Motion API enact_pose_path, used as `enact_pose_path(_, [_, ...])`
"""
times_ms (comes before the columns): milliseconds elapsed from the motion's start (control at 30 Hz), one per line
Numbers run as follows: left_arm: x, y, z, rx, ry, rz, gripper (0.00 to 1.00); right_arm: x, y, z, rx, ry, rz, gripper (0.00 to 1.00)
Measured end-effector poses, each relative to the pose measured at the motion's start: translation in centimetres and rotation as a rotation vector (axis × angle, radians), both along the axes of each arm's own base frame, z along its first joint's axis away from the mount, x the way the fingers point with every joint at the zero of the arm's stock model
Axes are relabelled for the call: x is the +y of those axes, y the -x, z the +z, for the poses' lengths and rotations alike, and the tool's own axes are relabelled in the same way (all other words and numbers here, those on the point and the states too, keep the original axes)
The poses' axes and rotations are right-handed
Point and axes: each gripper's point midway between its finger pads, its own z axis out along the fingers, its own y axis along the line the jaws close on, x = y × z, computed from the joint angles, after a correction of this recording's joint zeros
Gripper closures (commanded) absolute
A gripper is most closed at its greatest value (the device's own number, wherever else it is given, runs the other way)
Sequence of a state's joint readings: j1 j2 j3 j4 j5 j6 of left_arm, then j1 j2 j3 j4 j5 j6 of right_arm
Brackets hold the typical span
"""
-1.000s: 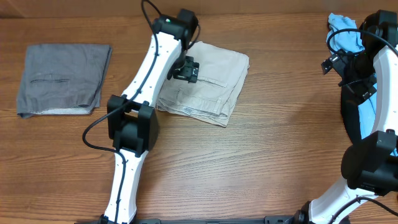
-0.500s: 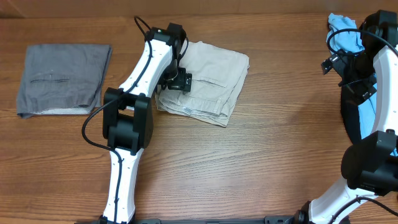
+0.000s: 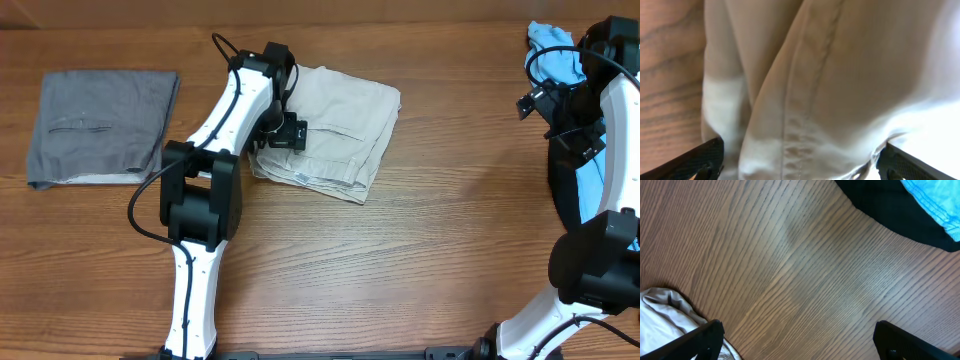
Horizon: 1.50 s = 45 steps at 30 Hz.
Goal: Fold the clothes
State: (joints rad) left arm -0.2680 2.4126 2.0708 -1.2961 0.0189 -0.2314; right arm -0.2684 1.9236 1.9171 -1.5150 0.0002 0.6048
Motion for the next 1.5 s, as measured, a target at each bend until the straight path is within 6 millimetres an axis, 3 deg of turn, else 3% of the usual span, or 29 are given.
enact_pose_path(133, [0.5,-0.1,1.7,0.007,-0.007,0.006,0.0,0.0,0.0,0.0,0.0,0.0,0.0,0.0])
enact_pose_path(300, [0.9,-2.1,4.7,-0.071,0.001,0.021,0.0,0.0,0.0,0.0,0.0,0.0,0.0,0.0])
enact_pose_path(433, [1.3,-2.3,5.2,-0.082,-0.004,0.027,0.0,0.0,0.0,0.0,0.0,0.0,0.0,0.0])
enact_pose_path(600, [1.4,-2.5,4.3,-0.084,-0.006,0.027,0.0,0.0,0.0,0.0,0.001,0.0,0.0,0.0])
enact_pose_path(867, [1.7,-0.8,0.4,-0.015,-0.02,0.024,0.0,0.0,0.0,0.0,0.0,0.0,0.0,0.0])
enact_pose_path(1500, [1.2,-0.5,-0.9,-0.037,0.069,0.045,0.02,0.0,0.0,0.0,0.0,0.0,0.0,0.0])
